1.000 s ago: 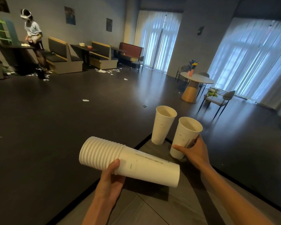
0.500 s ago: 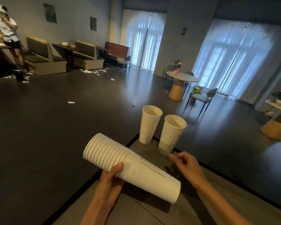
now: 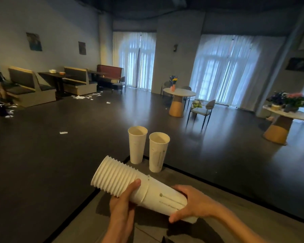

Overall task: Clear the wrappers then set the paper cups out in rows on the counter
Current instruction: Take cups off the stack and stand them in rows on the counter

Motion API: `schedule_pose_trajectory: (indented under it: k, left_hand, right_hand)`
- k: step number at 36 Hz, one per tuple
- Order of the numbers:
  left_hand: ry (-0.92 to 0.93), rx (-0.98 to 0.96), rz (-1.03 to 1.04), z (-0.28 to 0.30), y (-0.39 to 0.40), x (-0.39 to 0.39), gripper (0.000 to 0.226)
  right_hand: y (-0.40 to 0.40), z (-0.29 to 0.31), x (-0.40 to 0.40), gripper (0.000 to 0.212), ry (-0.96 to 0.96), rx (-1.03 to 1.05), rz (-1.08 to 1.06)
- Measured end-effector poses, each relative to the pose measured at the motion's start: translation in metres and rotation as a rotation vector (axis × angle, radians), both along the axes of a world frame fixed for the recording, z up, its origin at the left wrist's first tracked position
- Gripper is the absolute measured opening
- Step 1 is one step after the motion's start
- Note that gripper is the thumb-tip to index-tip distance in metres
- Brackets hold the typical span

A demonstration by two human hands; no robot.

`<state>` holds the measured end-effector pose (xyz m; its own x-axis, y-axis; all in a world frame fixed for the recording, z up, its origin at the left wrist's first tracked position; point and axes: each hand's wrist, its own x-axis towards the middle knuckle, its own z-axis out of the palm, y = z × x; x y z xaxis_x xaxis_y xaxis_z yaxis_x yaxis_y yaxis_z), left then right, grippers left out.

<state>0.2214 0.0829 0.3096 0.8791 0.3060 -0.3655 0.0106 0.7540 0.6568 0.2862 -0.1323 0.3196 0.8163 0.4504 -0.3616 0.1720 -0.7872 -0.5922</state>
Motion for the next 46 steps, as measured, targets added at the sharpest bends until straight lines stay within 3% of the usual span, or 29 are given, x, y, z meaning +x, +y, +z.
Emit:
schedule_pose_trajectory:
  k: [3,7,11,14,17,20,26,30,35,36,38,41,43,46]
  left_hand:
    - [0.018,-0.031,0.026,0.013,0.005,0.0,0.098]
    - [0.0,-0.116,0.107,0.027,0.015,-0.003,0.094]
    - [-0.039,-0.293,0.164,0.036,0.023,-0.009,0.043]
    - [-0.045,-0.073,0.14,0.043,0.024,-0.007,0.069]
    - [-0.016,0.037,0.076,0.05,0.028,-0.001,0.086]
    - [-0.005,0.019,0.038,0.042,0.035,0.009,0.082]
    - [0.039,0.045,-0.043,0.036,0.033,0.021,0.097]
    - [0.021,0.101,-0.07,0.041,0.019,0.022,0.087]
    - [0.028,0.093,-0.109,0.044,-0.002,0.017,0.112]
    - [0.028,0.112,-0.119,0.042,-0.006,0.015,0.111]
    - [0.03,0.13,-0.149,0.043,-0.016,0.01,0.099]
    - [0.029,0.052,-0.213,0.044,-0.038,0.006,0.09]
    - [0.027,-0.002,-0.268,0.044,-0.055,0.003,0.088]
    - [0.013,0.034,-0.332,0.042,-0.082,0.0,0.057]
  right_hand:
    - [-0.013,-0.007,0.005,0.091,-0.261,-0.09,-0.058]
    - [-0.024,-0.015,0.015,0.084,-0.483,-0.056,-0.148]
    - [-0.025,-0.042,0.037,0.078,-0.474,0.211,-0.325]
    - [-0.016,-0.052,0.061,0.072,-0.476,0.354,-0.435]
    - [-0.008,-0.059,0.088,0.085,-0.414,0.416,-0.51]
    - [-0.007,-0.067,0.102,0.095,-0.37,0.467,-0.545]
    - [-0.009,-0.077,0.112,0.09,-0.418,0.534,-0.575]
    - [-0.01,-0.078,0.116,0.089,-0.423,0.528,-0.552]
    - [-0.022,-0.072,0.105,0.106,-0.362,0.466,-0.54]
    - [-0.027,-0.071,0.097,0.103,-0.369,0.451,-0.594]
    - [-0.038,-0.065,0.075,0.075,-0.382,0.447,-0.728]
    - [-0.053,-0.044,0.04,0.033,-0.235,0.509,-0.667]
    - [-0.059,-0.023,0.019,0.037,0.057,0.625,-0.544]
    - [-0.072,-0.003,-0.001,0.061,0.334,0.575,-0.332]
